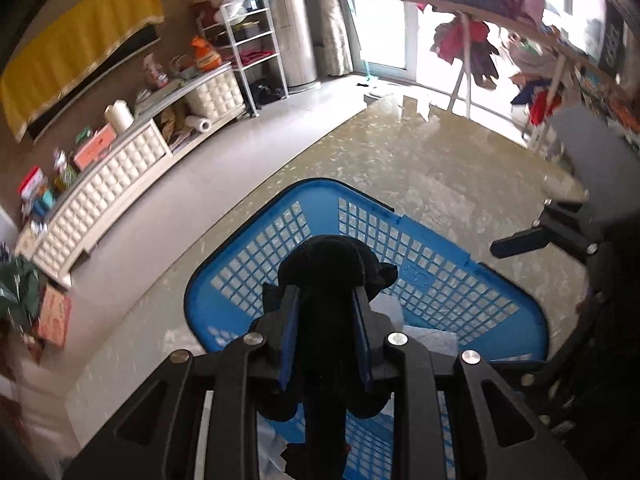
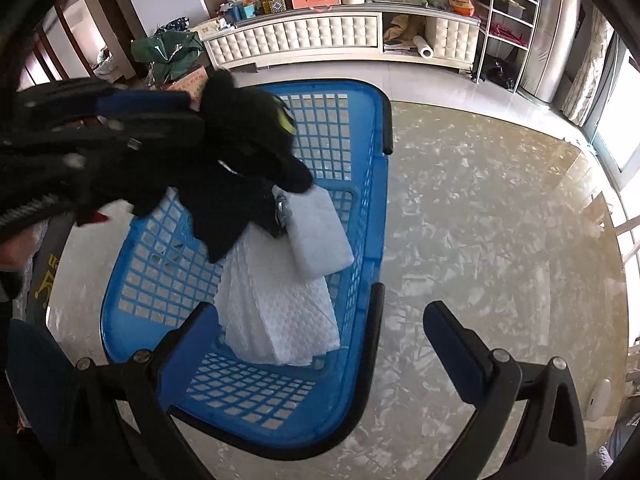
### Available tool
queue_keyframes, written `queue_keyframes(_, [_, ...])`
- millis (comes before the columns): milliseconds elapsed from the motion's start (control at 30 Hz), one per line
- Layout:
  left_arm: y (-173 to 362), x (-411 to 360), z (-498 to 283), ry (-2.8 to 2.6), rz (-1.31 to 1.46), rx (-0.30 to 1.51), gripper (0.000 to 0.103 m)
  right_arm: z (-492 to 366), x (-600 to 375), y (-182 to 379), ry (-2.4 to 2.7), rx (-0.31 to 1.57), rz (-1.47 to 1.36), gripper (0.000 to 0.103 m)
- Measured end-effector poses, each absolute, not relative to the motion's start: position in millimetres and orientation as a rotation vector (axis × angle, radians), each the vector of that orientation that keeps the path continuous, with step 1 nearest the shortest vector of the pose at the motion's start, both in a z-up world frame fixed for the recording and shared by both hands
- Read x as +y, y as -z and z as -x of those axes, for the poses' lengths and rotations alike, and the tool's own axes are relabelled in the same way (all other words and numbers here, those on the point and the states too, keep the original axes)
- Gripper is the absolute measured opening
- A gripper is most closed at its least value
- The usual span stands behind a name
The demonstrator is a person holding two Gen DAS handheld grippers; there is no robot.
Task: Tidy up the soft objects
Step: 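Lower the black plush toy into the basket and open the left tool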
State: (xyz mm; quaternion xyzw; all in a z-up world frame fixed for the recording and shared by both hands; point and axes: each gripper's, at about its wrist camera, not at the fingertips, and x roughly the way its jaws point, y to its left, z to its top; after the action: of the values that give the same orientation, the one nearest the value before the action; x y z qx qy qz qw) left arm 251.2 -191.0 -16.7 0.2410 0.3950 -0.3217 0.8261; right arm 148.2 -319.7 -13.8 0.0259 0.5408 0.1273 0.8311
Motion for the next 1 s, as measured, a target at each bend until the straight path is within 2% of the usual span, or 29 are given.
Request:
queue_keyframes(300, [47.5, -203.4, -264.6, 0.722, -0.556, 0.895, 0.023, -156.5, -319.8, 20.8, -0.255, 1.179, -0.057, 0.103])
queue_keyframes(833, [59.2, -212.4, -271.0, 0.701, -0.598, 0.952, 0.024, -166.0, -327.8, 27.7, -0.242, 1.199, -0.063, 0.103])
queue_keyframes(900, [58.9, -213.5, -270.1, 0.703, -0.603, 0.958, 0.03, -165.7, -328.4, 27.2, -0.243, 1.198, -0.062, 0.103])
queue_keyframes(967, [57.9, -215.3, -267.5, 0.701, -0.62, 0.95, 0.044, -165.7, -328.7, 27.3, -0.244, 1.2, -0.06, 0.103])
queue_keyframes(1000, [57.1, -216.1, -266.8, 0.699, -0.626, 0.948, 0.046, -165.7, -329.0, 27.4, -0.243, 1.201, -0.06, 0.103])
